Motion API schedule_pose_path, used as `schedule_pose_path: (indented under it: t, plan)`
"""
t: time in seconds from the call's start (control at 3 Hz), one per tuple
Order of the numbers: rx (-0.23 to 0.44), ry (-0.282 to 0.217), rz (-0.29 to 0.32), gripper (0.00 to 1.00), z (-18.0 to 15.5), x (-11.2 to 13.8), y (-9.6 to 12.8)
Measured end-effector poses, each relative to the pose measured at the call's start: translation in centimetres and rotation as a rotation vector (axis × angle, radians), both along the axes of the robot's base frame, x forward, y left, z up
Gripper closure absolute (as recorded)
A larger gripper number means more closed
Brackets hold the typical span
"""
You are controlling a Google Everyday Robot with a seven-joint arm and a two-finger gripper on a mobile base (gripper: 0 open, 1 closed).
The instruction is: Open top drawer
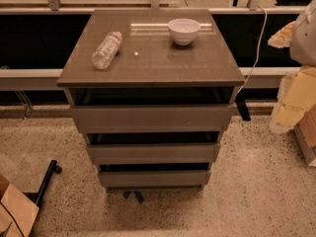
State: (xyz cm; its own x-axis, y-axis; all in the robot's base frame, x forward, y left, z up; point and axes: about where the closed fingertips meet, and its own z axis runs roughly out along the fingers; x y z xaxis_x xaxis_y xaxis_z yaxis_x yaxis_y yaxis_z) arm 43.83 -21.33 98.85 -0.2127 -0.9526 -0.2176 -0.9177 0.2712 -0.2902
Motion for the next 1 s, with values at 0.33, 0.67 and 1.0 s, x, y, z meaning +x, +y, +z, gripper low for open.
schedule_pose_path:
  t: [0.33,0.67,1.0]
  plan:
    - [0.011,-0.003,0.003,0.00,-1.89,1.32,-0.35]
    - [0.013,-0.007,0.003,0.00,-2.07,1.53,-0.36]
    - [0.038,0.006,-0.029,0.00,-2.83,0.88,-0.26]
